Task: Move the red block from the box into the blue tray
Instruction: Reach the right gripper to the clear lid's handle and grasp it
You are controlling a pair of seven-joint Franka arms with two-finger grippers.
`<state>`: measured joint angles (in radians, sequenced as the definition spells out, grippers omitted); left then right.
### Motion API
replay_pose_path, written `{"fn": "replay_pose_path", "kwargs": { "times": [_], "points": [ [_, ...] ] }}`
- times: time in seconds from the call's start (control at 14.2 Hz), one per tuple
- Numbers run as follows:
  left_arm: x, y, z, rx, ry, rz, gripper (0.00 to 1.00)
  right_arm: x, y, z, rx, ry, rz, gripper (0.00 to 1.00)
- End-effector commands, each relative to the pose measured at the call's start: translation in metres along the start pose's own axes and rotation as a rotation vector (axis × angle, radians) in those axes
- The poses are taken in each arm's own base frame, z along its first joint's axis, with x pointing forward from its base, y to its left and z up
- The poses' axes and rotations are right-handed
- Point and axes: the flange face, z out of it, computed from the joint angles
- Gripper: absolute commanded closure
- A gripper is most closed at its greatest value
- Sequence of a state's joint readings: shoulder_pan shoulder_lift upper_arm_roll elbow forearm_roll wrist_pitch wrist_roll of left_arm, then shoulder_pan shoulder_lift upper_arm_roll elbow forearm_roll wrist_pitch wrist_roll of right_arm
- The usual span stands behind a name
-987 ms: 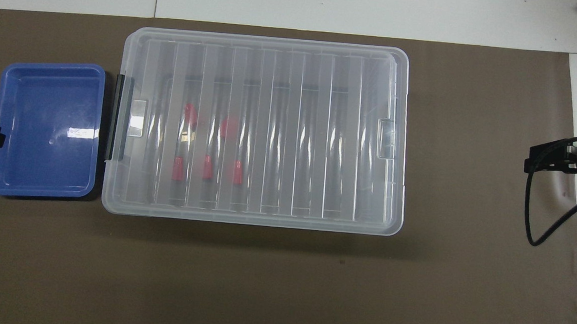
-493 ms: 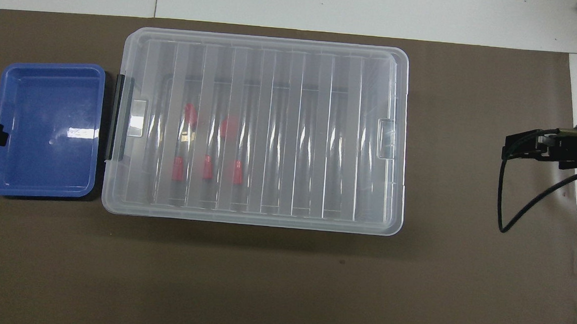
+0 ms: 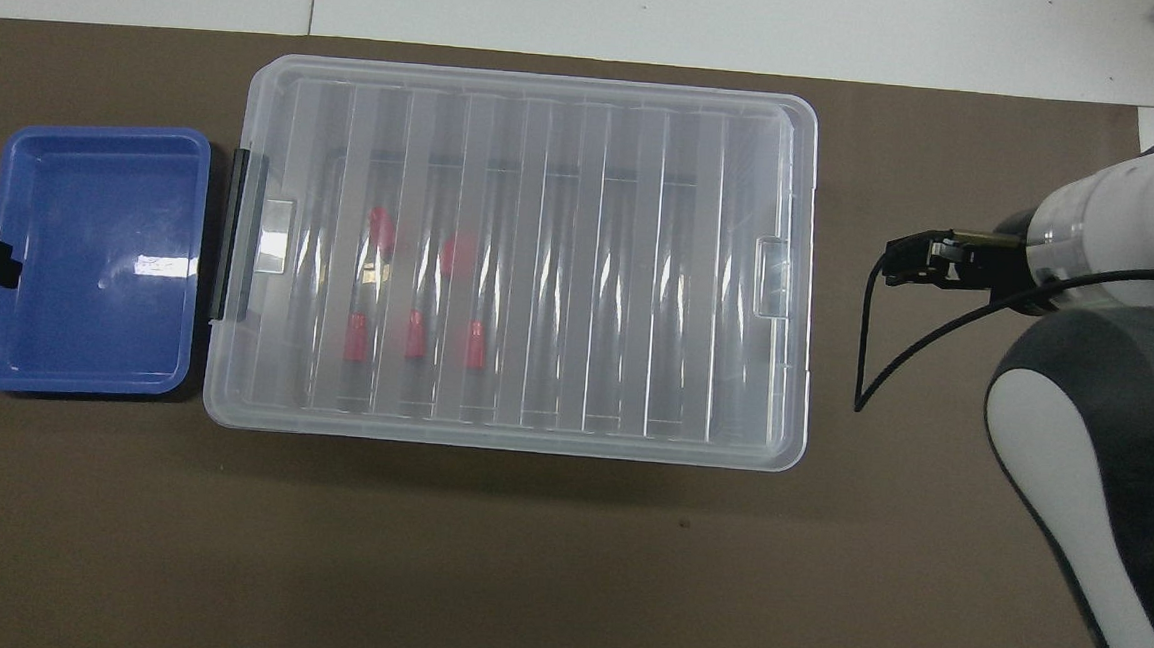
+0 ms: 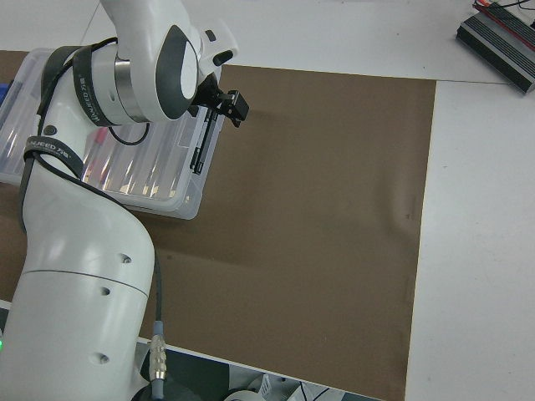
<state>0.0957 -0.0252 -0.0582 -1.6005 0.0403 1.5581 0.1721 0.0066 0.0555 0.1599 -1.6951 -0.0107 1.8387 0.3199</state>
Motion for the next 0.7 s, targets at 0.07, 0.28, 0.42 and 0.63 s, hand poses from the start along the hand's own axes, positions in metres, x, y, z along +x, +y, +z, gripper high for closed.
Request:
{"fn": "replay_pose_path", "kwargs": {
  "times": [0.07, 0.28, 0.42, 0.63],
  "points": [
    [-0.006, 0.006, -0.002, -0.016, 0.022, -0.007, 0.00, 0.004, -0.034, 0.033, 0.002, 0.006, 0.027, 0.01],
    [-0.006, 0.008, -0.002, -0.016, 0.020, -0.003, 0.00, 0.006, -0.054, 0.060, -0.014, -0.001, 0.011, 0.01],
    [-0.006, 0.008, -0.004, -0.015, 0.025, -0.001, 0.00, 0.005, -0.062, 0.070, -0.028, 0.000, -0.012, 0.01],
    [-0.006, 0.008, -0.004, -0.015, 0.025, -0.001, 0.00, 0.005, -0.061, 0.090, -0.045, -0.021, -0.038, 0.02]
  ]
}}
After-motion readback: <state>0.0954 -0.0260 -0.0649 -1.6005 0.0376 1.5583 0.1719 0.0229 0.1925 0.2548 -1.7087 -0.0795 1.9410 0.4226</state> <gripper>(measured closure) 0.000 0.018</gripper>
